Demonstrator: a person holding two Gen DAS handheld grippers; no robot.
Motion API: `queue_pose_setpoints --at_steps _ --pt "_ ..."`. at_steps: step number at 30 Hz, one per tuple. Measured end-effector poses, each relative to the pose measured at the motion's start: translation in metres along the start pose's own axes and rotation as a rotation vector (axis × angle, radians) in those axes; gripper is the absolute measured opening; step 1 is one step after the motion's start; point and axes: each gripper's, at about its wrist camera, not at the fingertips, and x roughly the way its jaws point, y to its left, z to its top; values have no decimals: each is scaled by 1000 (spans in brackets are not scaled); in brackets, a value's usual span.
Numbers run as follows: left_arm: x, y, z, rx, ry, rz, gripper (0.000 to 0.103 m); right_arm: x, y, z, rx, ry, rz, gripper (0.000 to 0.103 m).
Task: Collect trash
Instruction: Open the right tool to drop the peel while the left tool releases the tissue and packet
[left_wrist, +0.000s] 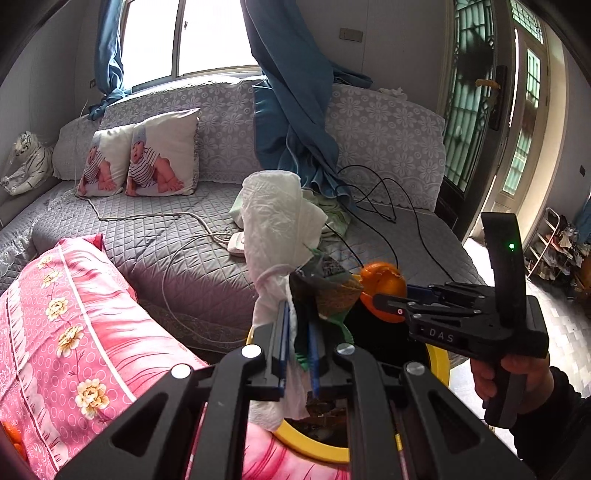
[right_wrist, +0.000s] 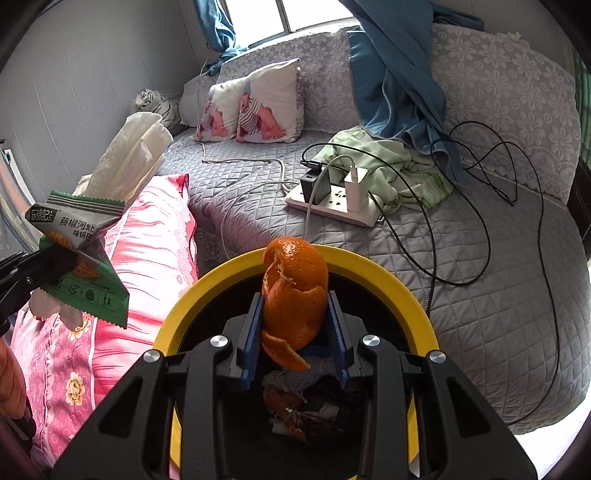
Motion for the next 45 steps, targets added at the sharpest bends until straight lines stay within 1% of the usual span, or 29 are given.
queue_pose_setpoints --at_steps 12,26,36,45 --pt "20 -19 2 28 23 -23 8 5 -12 -12 15 20 -29 31" --pt "36 -22 1 27 51 -26 8 15 -16 -19 17 45 -58 31" --pt "57 -20 -3 7 91 -9 8 21 -17 -22 21 71 -67 31" --pt "79 -13 -10 -21 146 -10 9 26 -21 -25 40 109 -74 31"
